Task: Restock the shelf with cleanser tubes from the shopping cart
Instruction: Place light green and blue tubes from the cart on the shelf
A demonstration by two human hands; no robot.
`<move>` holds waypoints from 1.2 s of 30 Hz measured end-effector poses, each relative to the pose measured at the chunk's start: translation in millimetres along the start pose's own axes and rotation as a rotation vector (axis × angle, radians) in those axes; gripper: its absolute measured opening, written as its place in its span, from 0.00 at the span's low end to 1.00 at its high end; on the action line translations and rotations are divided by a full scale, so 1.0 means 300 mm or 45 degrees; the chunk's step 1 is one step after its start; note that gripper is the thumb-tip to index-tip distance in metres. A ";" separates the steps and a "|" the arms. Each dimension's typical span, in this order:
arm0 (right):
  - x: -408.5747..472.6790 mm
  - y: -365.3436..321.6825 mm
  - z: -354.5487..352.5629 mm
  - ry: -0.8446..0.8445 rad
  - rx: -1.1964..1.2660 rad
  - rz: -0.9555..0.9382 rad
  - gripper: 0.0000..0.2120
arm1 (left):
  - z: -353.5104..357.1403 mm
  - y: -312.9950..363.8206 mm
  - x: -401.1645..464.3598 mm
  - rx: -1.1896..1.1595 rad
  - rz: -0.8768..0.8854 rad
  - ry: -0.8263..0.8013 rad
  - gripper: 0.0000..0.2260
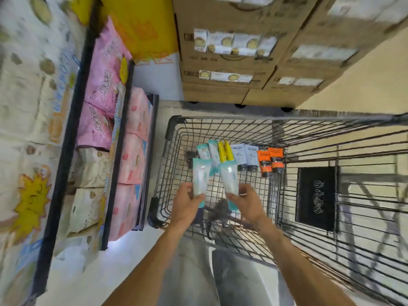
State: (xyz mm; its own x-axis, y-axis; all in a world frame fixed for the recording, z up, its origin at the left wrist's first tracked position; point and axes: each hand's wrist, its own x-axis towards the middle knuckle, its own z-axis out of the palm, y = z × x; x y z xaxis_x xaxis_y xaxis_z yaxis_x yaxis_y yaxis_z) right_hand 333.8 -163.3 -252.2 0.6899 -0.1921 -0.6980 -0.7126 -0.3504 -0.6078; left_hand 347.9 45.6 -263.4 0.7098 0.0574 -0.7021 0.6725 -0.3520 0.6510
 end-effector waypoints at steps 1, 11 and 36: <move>-0.036 -0.024 -0.024 -0.006 0.016 -0.007 0.20 | -0.007 0.029 -0.038 -0.019 0.017 0.013 0.16; -0.337 -0.223 -0.204 -0.065 0.039 -0.244 0.18 | -0.032 0.206 -0.355 -0.152 0.190 0.138 0.18; -1.068 -0.236 0.253 -1.020 -0.762 -1.102 0.15 | -0.033 -0.392 -1.446 -0.908 0.056 1.456 0.17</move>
State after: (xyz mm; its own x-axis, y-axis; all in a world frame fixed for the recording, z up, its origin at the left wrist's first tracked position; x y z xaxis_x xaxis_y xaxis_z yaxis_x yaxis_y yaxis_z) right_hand 153.4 -7.4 -14.2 0.4774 0.8158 -0.3264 0.2255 -0.4728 -0.8518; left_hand -37.0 71.3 -32.5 0.2737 0.9223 -0.2728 0.3584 0.1654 0.9188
